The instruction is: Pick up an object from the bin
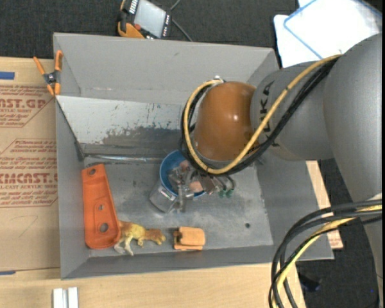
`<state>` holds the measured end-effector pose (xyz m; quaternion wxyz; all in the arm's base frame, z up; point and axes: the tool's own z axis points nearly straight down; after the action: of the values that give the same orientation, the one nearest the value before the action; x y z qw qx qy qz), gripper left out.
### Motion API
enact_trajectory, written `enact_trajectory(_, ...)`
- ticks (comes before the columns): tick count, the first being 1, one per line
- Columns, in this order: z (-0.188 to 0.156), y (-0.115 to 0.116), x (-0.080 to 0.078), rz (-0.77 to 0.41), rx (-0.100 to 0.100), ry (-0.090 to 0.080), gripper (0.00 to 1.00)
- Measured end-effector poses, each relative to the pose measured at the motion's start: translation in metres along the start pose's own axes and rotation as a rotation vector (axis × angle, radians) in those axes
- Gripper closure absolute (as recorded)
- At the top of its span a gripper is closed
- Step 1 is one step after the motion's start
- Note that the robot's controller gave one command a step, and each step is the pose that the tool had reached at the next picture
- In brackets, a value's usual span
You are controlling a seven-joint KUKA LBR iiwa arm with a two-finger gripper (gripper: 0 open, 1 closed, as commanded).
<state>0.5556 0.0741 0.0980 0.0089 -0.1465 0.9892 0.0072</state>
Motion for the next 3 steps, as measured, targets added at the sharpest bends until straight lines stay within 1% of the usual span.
enact_trajectory(1, 0.0000, 0.0000, 0.0000, 0.000, 0.000, 0.000, 1.00)
enact_trajectory(2, -0.0047, -0.0023, 0.0029, 0.006, 0.007, 0.000, 1.00)
enact_trajectory(3, -0.0096, -0.0023, 0.0025, 0.010, 0.006, 0.002, 1.00)
